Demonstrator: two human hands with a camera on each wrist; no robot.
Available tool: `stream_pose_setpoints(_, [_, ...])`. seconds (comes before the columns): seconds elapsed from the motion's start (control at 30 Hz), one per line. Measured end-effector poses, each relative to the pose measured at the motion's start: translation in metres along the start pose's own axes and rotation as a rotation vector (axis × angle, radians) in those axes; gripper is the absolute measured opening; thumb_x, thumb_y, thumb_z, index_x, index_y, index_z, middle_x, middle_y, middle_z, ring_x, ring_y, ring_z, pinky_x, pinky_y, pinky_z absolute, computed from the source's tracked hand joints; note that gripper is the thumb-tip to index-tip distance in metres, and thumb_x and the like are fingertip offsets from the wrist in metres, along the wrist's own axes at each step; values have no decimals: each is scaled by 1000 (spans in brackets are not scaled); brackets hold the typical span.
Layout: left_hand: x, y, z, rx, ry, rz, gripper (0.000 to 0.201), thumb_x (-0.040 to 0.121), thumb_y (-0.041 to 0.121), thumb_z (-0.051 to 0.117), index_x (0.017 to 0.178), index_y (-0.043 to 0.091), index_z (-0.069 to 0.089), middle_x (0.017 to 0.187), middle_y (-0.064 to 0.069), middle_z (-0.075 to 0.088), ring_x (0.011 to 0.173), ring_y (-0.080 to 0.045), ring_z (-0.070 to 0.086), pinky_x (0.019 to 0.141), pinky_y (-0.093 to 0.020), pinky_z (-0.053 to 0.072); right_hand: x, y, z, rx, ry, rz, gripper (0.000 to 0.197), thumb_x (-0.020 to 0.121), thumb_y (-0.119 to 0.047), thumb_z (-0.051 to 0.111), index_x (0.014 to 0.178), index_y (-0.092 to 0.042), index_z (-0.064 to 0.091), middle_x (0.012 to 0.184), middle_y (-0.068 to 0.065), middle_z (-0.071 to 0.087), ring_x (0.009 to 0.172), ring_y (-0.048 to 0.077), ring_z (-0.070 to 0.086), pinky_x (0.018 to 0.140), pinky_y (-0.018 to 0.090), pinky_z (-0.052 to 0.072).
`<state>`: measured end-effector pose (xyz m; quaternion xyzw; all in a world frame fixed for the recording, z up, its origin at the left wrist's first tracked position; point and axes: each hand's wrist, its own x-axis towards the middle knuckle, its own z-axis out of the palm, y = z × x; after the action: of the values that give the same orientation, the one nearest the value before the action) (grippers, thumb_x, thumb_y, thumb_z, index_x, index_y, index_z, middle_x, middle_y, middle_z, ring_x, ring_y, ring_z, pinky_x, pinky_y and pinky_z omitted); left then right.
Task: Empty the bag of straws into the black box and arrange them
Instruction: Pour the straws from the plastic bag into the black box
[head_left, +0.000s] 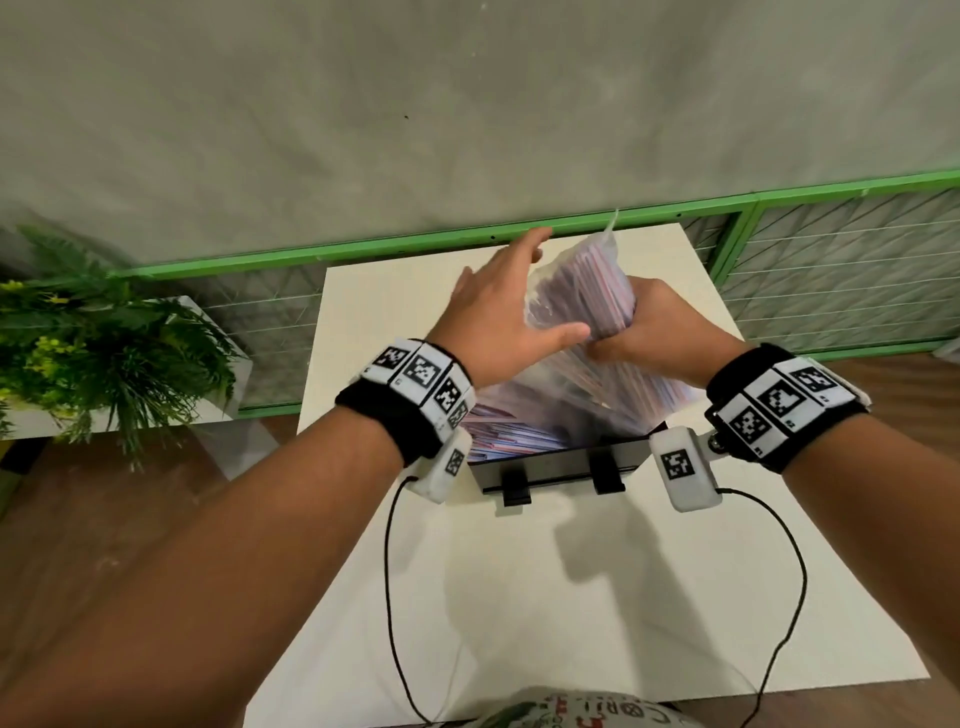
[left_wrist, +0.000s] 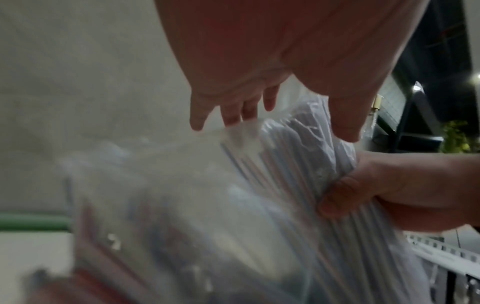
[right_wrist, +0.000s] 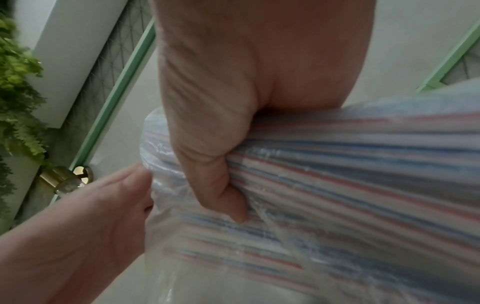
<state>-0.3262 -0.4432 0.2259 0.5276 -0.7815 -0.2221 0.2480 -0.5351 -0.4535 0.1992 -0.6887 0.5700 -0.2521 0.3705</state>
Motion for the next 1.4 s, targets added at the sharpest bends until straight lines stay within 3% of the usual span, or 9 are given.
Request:
stream_pose_setpoints(0.07, [10,5,8,-99,-36,-46,86,78,45,85,148,21,40,135,-3,63,122,-19,60,106,-41,47,-1,1,3,30,9,-27,35,71,-7,84,99,-11,64,84,5,67,71,18,62,66,33,52])
stream_pose_setpoints(0.17, [21,-1,17,-190,0,-75,47,78,29,84,119,17,63,107,0,73,97,-20,69,92,-43,55,0,10,4,81,-7,-52,64,65,-20,92,121,-17,61,99,2,69,87,16,67,79,33,55])
stream_pose_setpoints(0.3, [26,-13,18,-249,44,-78,36,78,27,80,109,13,68,102,-2,76,94,-22,72,90,-44,57,-12,41,-17,176,-89,110,94,65,-28,95,143,-22,42,123,2,63,111,16,64,91,35,55])
stream_pose_setpoints(0.47, [29,-23,16,-321,88,-119,34,83,19,79,115,10,68,109,-5,76,102,-22,71,96,-47,55,-34,77,-21,-97,-125,134,36,69,-22,88,99,-22,67,95,2,73,87,27,69,79,41,57])
stream_pose_setpoints(0.57, [31,-22,18,-328,94,-129,35,85,14,79,117,9,67,111,-5,75,105,-22,70,98,-47,54,-34,77,-16,-112,-29,96,24,75,-18,84,90,-21,65,83,-1,69,75,21,63,66,31,48])
stream_pose_setpoints(0.83, [31,-23,13,-340,128,-118,40,82,24,76,119,11,67,113,-1,75,107,-20,70,99,-47,54,-30,74,-17,-84,55,62,18,80,-15,81,86,-16,64,69,2,57,60,19,48,55,29,39])
stream_pose_setpoints(1.0, [29,-26,11,-362,126,-160,48,79,27,78,122,12,64,116,0,73,109,-19,68,101,-46,53,-29,73,-20,-41,112,39,20,80,-10,79,95,-16,67,76,3,65,65,21,54,56,21,40])
stream_pose_setpoints(1.23, [23,-19,8,-503,116,-165,65,66,40,91,119,13,63,110,0,75,101,-16,72,94,-38,58,-24,81,-15,41,206,29,19,78,-9,76,93,-18,68,82,11,67,73,28,58,67,36,47])
stream_pose_setpoints(1.4, [22,-15,8,-521,134,-131,39,80,35,86,110,21,65,107,3,76,100,-14,72,97,-42,56,-25,79,-17,111,211,39,23,80,-6,78,97,-18,68,80,9,66,67,19,53,63,31,44])
